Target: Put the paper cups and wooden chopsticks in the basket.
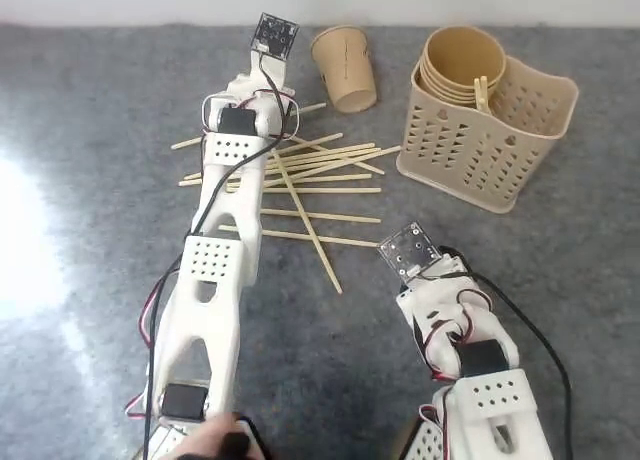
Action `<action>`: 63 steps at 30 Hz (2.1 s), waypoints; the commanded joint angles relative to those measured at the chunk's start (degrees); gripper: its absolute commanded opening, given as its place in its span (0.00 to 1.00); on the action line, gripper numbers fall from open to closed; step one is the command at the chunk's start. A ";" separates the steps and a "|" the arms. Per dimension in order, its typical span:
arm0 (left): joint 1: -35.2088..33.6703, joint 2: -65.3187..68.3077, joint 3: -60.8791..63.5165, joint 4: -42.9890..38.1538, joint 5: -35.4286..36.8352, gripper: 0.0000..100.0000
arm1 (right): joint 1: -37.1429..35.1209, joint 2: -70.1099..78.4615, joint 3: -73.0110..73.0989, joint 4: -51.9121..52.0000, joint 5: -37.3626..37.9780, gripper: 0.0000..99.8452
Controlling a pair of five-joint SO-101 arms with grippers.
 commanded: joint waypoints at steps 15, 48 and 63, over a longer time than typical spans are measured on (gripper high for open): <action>-6.42 -31.30 -3.12 38.77 0.62 0.01 | -1.27 5.32 -32.09 10.33 -2.90 0.19; -17.85 -84.22 51.03 38.68 5.36 0.01 | -10.86 78.46 -116.84 32.40 -3.34 0.19; -18.29 -130.81 125.32 17.05 4.66 0.01 | -7.08 84.18 -117.98 24.22 2.73 0.19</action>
